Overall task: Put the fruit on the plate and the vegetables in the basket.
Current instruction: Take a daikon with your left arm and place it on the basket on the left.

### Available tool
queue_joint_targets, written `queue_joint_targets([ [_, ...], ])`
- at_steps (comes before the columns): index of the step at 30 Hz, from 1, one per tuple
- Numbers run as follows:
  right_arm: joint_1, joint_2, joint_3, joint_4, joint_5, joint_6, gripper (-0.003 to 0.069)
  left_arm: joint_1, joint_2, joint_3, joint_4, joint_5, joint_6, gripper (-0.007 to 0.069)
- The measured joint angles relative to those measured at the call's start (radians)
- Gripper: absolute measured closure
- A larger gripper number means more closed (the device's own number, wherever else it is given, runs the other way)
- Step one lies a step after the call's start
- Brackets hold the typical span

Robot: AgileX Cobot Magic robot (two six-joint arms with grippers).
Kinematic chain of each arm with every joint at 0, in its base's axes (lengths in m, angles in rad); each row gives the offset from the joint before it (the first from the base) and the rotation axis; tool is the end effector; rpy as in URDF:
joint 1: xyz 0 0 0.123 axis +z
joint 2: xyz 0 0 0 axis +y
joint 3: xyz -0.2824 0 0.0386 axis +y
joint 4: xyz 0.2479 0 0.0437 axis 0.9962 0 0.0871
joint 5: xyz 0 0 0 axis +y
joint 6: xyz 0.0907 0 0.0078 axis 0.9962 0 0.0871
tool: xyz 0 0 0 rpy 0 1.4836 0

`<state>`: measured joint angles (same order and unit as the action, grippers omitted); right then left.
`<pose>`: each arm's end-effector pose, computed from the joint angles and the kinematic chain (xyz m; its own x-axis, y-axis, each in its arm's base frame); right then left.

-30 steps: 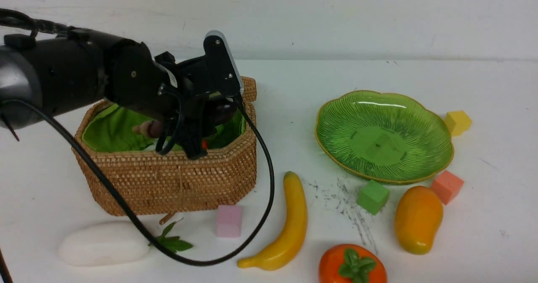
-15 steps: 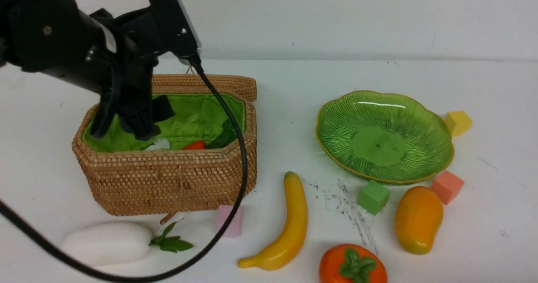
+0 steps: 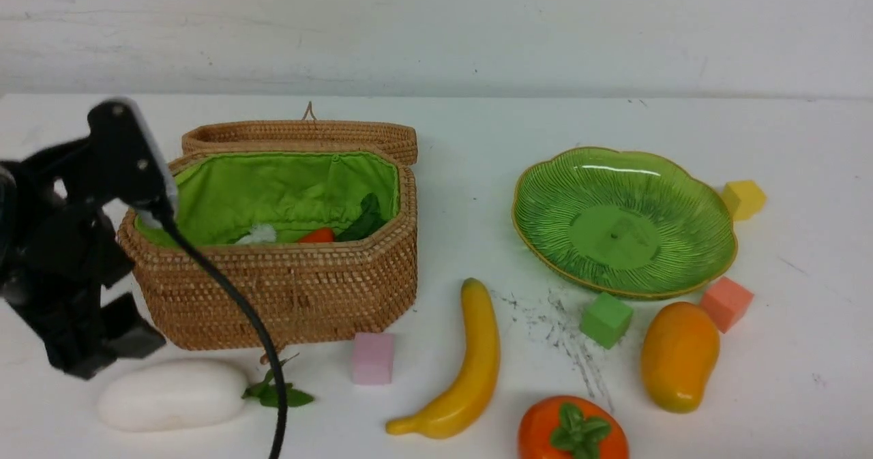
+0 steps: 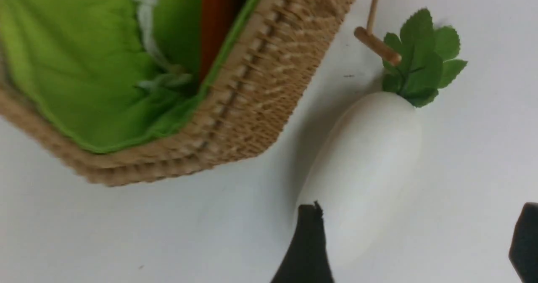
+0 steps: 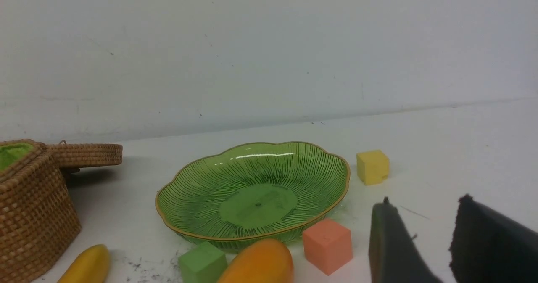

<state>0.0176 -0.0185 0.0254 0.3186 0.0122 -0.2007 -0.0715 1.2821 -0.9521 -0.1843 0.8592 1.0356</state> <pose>0.0559 0.0014 0.2045 0.0657 0.1188 -0.9907 -0.0293 0.9927 0.1171 0.2451 -0.0302 0.2856 -0.4342 0.8177 -0.3780 0.7839 0.5497 0.2887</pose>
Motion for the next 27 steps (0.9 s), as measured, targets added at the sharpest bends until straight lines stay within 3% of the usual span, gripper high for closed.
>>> queue_joint_targets([
  [8,0.0,0.0,0.0,0.0,0.0,0.0,0.0414,0.005,0.018,0.209,0.106,-0.273,0.026,0.004],
  [12,0.0,0.0,0.0,0.0,0.0,0.0,0.0414,0.005,0.026,0.219,0.078,-0.37,0.039,0.004],
  [17,0.0,0.0,0.0,0.0,0.0,0.0,0.0414,0.005,0.097,0.221,0.036,-0.398,0.098,0.004],
  [27,0.0,0.0,0.0,0.0,0.0,0.0,0.0414,0.005,0.25,0.221,0.021,-0.423,0.108,0.0046],
])
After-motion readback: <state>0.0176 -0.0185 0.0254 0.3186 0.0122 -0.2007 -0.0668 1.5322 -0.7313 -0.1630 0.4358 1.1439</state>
